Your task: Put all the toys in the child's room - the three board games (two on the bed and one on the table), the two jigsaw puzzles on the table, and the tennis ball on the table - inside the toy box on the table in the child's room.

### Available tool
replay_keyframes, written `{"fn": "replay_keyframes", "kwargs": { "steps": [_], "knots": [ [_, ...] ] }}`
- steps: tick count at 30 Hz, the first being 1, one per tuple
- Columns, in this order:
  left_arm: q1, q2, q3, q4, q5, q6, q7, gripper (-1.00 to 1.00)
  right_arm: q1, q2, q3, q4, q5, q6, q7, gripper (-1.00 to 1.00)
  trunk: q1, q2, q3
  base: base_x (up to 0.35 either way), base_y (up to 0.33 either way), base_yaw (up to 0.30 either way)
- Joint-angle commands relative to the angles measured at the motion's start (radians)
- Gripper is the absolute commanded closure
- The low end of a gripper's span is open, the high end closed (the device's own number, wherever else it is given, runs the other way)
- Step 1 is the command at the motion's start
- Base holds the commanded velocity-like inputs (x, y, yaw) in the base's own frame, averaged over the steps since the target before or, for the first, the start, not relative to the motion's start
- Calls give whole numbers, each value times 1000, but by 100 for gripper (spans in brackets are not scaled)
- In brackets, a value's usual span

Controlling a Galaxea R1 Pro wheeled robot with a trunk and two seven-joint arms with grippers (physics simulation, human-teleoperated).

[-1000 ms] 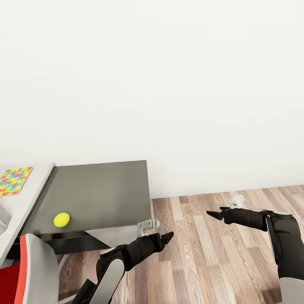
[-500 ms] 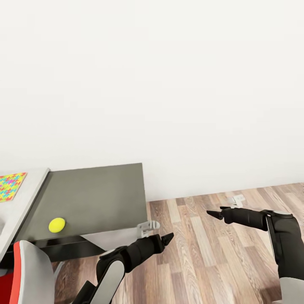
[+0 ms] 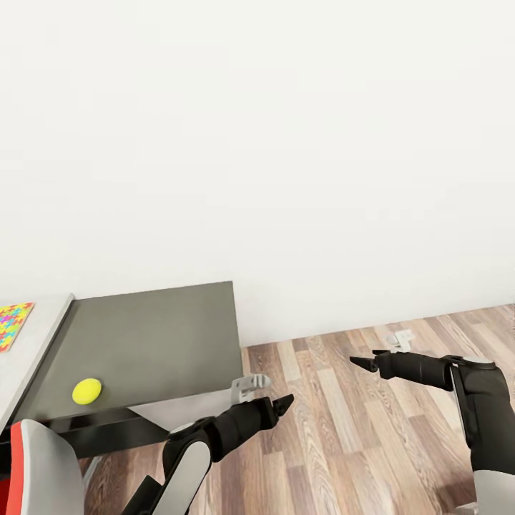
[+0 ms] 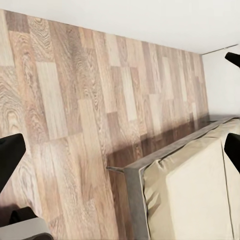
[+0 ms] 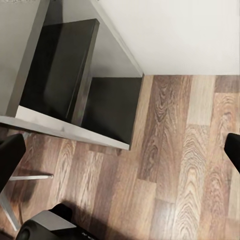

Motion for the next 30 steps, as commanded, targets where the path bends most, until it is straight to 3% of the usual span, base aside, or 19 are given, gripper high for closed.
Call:
{"fn": "replay_keyframes", "kwargs": {
  "steps": [1,30],
  "knots": [
    [-1,0,0,-1,11,3,9,-100,-1,0,-1,-1,9,6,9,-100,1,-2,0,0,0,-106],
    [0,1,3,-1,10,2,11,-100,-1,1,-1,-1,8,8,9,-100,1,-2,44,0,0,-105]
  ]
}}
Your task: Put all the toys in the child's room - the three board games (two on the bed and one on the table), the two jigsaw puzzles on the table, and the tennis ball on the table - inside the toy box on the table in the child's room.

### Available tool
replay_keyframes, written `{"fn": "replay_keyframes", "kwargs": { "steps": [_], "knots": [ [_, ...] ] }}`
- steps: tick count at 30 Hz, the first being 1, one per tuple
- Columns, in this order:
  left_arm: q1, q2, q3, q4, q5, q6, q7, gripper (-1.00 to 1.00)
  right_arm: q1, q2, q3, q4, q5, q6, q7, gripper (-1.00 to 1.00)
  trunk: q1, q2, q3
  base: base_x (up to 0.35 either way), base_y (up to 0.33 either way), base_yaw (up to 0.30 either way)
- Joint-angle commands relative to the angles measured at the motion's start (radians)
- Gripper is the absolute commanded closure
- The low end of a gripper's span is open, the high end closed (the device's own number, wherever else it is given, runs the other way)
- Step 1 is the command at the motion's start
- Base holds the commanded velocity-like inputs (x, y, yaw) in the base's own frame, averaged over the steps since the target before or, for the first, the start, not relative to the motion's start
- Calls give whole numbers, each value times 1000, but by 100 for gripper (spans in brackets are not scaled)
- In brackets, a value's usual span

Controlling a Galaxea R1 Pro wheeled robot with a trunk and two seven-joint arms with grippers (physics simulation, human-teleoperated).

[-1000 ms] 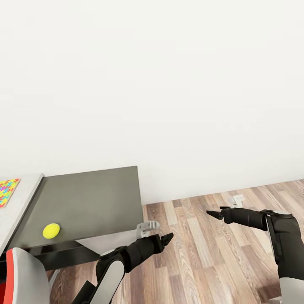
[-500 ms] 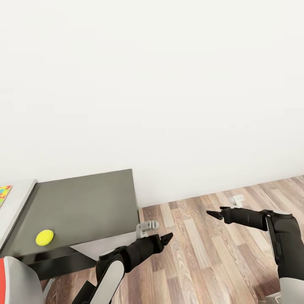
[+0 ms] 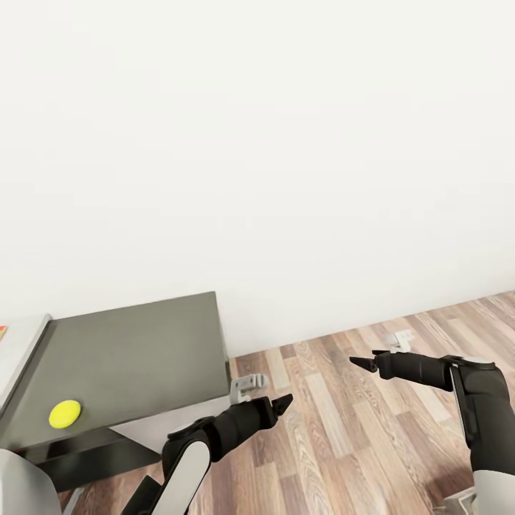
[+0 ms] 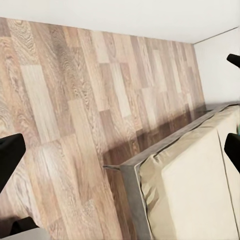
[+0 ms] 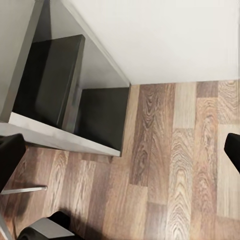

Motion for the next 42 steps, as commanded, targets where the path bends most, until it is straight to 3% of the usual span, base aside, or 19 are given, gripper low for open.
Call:
{"fn": "replay_keyframes", "kwargs": {
  "steps": [1,42],
  "knots": [
    [0,0,0,-1,10,3,9,-100,-1,0,-1,-1,9,6,9,-100,1,-2,0,0,0,-88],
    [1,8,7,5,6,1,19,-100,-1,10,0,3,26,7,9,-100,1,-2,63,0,0,-50]
  ]
}}
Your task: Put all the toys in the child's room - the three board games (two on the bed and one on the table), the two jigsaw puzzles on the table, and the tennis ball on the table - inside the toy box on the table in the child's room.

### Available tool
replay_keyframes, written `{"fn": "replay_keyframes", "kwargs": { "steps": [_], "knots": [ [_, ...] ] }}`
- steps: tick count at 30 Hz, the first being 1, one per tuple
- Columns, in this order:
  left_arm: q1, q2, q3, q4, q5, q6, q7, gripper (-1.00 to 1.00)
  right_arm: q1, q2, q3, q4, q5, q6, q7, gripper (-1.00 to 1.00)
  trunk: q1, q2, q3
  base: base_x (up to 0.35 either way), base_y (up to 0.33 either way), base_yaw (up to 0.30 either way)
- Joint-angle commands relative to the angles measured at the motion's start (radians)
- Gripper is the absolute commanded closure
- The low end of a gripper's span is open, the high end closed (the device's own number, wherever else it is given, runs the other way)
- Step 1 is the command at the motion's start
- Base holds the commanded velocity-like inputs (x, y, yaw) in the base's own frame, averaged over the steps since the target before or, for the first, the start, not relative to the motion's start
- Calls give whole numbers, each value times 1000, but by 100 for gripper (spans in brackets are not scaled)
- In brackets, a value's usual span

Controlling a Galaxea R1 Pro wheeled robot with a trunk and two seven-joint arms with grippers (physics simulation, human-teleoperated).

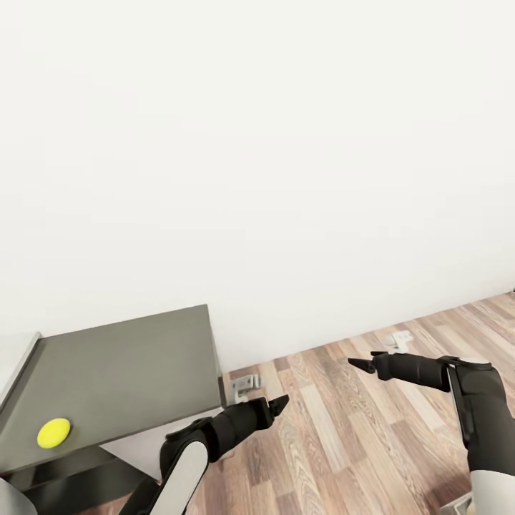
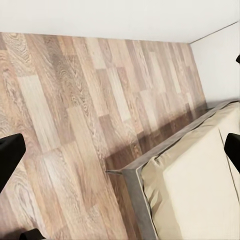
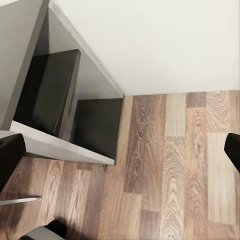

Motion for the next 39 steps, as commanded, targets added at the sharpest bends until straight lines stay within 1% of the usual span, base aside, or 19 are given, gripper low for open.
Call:
{"fn": "replay_keyframes", "kwargs": {
  "steps": [1,8,39],
  "knots": [
    [-1,0,0,-1,11,3,9,-100,-1,0,-1,-1,12,7,9,-100,1,-2,0,0,0,-111],
    [-1,0,0,-1,11,3,9,-100,-1,1,-2,-1,23,12,9,-100,1,-2,10,0,0,-131],
    [-1,-2,1,1,11,3,10,-100,-1,-1,-3,-1,25,26,9,-100,1,-2,54,0,0,-154]
  ]
}}
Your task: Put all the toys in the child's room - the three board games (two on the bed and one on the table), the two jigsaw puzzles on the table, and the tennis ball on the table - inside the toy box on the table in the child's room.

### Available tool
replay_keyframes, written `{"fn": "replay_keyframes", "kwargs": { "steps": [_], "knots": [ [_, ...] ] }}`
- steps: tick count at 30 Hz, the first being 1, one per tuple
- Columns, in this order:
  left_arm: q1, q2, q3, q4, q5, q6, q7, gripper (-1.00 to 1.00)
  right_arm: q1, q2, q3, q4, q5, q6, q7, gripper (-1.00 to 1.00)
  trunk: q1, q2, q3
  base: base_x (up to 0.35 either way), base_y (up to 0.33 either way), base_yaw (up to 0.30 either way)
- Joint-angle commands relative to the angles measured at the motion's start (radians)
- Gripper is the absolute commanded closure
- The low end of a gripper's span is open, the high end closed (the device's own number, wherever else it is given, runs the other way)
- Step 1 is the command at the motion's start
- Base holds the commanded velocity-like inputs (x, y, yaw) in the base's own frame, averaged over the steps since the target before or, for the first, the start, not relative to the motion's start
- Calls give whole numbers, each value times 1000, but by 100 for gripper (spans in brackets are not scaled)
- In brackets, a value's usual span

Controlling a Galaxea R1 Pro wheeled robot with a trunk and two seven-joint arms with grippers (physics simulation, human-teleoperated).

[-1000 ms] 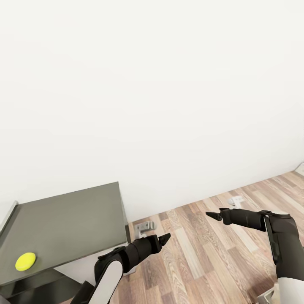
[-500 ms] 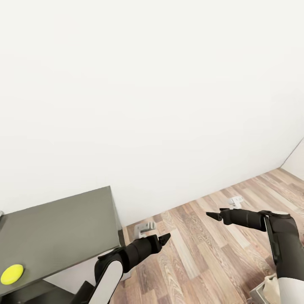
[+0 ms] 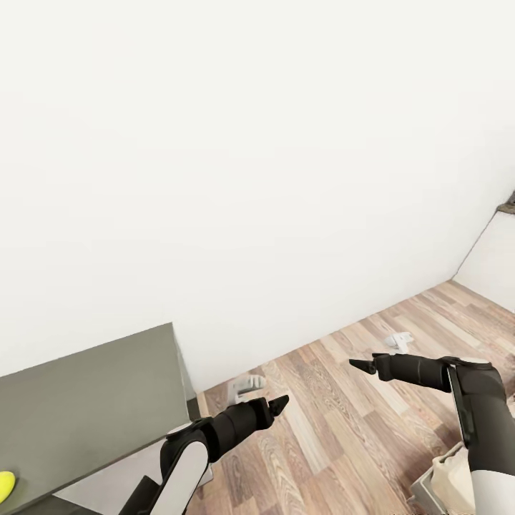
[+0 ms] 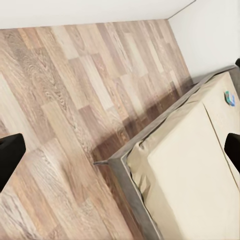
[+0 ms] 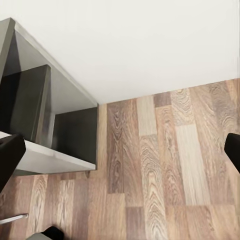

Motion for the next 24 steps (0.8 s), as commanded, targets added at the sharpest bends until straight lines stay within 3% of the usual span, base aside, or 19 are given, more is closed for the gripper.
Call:
{"fn": "replay_keyframes", "kwargs": {
  "steps": [1,24],
  "knots": [
    [-1,0,0,-1,11,3,9,-100,-1,0,-1,-1,9,6,10,-100,1,-2,-1,0,0,-157],
    [-1,0,0,-1,12,3,11,-100,-2,0,-2,-1,10,7,10,-100,1,-2,32,0,0,-157]
  ]
}}
